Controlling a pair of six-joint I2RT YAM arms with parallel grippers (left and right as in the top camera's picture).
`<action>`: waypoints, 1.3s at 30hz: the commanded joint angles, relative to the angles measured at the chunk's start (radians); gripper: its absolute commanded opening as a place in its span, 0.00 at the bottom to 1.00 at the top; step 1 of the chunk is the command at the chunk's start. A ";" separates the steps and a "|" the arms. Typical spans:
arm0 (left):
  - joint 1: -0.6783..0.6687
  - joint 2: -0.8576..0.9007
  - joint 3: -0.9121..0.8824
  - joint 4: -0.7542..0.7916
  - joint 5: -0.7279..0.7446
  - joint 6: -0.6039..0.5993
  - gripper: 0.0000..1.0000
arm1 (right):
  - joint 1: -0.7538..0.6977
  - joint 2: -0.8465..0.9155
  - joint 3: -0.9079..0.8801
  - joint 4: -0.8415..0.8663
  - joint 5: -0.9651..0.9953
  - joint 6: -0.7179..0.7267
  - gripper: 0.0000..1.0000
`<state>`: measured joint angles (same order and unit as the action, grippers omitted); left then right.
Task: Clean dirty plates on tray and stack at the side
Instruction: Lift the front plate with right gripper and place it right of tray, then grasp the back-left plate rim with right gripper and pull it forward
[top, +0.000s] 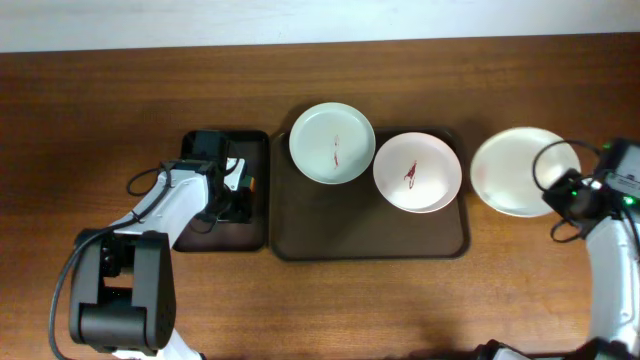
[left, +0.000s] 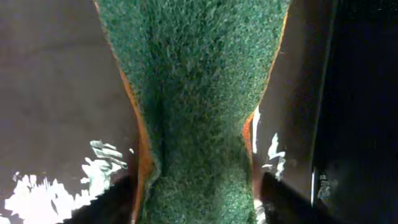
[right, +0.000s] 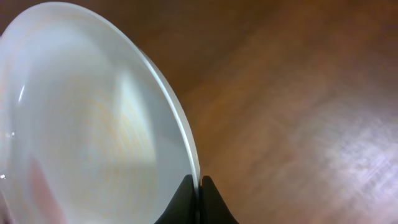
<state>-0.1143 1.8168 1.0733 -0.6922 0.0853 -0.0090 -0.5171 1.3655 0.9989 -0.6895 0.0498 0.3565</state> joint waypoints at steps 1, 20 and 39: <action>0.006 0.005 0.009 0.003 0.004 0.002 0.71 | -0.073 0.071 0.022 -0.004 -0.017 0.027 0.04; 0.005 0.005 0.009 0.139 0.004 0.002 0.80 | 0.047 0.212 0.034 0.065 -0.826 -0.260 0.42; 0.003 0.005 0.008 0.130 0.005 0.002 0.75 | 0.799 0.343 0.185 0.121 -0.304 -0.027 0.55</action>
<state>-0.1146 1.8168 1.0737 -0.5602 0.0856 -0.0093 0.2424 1.6348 1.1690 -0.5838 -0.3214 0.1982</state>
